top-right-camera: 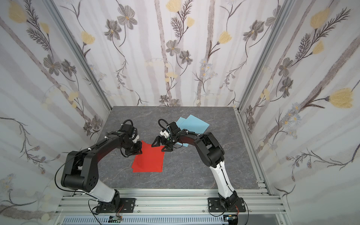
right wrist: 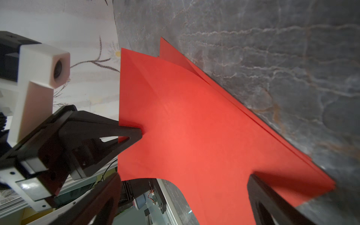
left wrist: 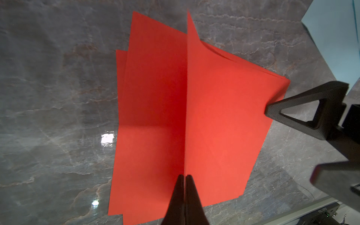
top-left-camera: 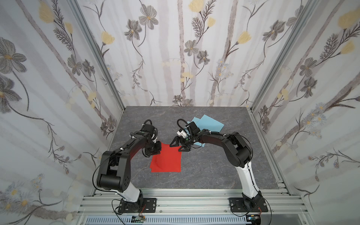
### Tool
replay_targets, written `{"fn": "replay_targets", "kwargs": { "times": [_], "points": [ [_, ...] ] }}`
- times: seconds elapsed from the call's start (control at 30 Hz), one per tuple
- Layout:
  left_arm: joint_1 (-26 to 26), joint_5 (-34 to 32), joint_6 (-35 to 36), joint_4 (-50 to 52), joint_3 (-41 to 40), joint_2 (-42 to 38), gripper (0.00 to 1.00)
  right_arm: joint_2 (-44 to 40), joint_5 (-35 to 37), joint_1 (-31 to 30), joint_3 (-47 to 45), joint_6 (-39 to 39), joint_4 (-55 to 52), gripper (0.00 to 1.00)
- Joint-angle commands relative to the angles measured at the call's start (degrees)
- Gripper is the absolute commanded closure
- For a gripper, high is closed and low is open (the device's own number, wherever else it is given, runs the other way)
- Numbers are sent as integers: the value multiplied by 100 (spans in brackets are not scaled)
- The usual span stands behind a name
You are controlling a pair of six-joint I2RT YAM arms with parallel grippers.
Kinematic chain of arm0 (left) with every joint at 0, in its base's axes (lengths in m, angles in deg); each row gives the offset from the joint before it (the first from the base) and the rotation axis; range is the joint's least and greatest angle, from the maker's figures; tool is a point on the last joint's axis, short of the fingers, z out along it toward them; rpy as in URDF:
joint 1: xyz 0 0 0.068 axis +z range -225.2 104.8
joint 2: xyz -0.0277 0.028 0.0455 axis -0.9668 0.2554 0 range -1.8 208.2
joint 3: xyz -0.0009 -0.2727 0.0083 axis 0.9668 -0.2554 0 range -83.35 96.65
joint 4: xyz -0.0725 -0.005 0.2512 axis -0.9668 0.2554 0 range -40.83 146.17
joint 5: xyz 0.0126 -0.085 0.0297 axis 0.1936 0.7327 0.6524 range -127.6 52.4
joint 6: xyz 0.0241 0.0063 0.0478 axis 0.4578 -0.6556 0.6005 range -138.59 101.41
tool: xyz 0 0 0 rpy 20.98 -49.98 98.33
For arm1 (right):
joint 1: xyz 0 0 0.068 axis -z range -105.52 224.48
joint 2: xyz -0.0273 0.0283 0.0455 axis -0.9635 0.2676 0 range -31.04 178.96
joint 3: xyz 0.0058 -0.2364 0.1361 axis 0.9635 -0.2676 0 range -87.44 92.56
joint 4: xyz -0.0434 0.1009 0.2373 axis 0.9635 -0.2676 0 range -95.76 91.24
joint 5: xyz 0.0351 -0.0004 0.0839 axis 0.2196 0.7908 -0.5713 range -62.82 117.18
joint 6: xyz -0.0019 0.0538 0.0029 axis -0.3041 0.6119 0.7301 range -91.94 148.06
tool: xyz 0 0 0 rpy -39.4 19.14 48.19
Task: Sort the scattered colored papers by color
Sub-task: Place the colored paper.
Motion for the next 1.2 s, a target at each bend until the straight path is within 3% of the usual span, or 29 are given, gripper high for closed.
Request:
{"fn": "replay_targets", "kwargs": {
  "times": [0.0, 0.27, 0.3, 0.47, 0.67, 0.83, 1.03, 1.17],
  "points": [
    [7, -66, 52, 52, -8, 14, 100, 72, 66, -13, 33, -80, -181, 0],
    [13, -263, 35, 165, 24, 10, 100, 61, 162, -33, 26, -180, -310, 0],
    [15, -318, 35, 205, 40, 16, 96, 64, 174, -32, 37, -181, -313, 0],
    [9, -685, 61, 445, 176, -123, 53, 66, 215, -34, 51, -172, -330, 0],
    [12, -1065, 128, 788, 570, -493, 54, 79, 254, -56, 76, -172, -345, 0],
    [18, -1499, 28, 901, 780, -905, 47, 56, 316, -83, 61, -187, -360, 0],
    [89, -664, -535, -293, 45, -1668, 46, -206, 308, -76, 246, -194, -437, 0],
    [83, -156, -1173, -1487, -595, -2065, 44, -556, 511, 9, 1013, -524, -1169, 0]
  ]
}}
